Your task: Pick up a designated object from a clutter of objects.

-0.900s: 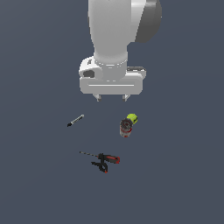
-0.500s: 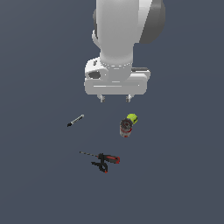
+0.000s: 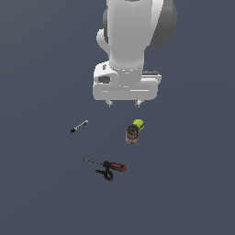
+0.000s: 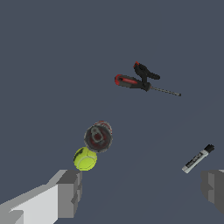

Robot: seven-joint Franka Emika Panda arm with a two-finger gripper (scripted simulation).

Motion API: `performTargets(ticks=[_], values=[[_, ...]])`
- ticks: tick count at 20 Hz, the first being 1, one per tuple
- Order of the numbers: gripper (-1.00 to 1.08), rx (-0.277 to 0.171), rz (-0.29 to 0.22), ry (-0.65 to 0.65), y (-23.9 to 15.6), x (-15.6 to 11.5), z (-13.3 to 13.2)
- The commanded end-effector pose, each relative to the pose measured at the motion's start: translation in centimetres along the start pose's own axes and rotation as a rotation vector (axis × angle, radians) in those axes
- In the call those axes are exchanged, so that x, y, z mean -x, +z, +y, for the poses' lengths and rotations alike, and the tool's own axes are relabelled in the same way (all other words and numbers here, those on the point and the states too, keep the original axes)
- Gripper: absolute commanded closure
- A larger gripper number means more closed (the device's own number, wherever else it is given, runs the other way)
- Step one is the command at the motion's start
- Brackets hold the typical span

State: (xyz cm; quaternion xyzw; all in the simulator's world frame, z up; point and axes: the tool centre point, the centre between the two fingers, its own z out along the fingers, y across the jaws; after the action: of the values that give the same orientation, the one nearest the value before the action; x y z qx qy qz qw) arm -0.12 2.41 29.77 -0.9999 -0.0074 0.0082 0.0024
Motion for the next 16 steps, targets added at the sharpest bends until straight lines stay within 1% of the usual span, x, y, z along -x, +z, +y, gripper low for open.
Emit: performTargets(ticks=[1, 8, 16], values=[[-0.92, 0.001, 0.0, -0.007, 0.6, 0.1, -0.3], [-0.92, 0.009, 0.002, -0.046, 3.9, 0.5, -1.8], [-0.92, 0.017, 0.007, -0.128, 10.3, 2.4, -4.7]])
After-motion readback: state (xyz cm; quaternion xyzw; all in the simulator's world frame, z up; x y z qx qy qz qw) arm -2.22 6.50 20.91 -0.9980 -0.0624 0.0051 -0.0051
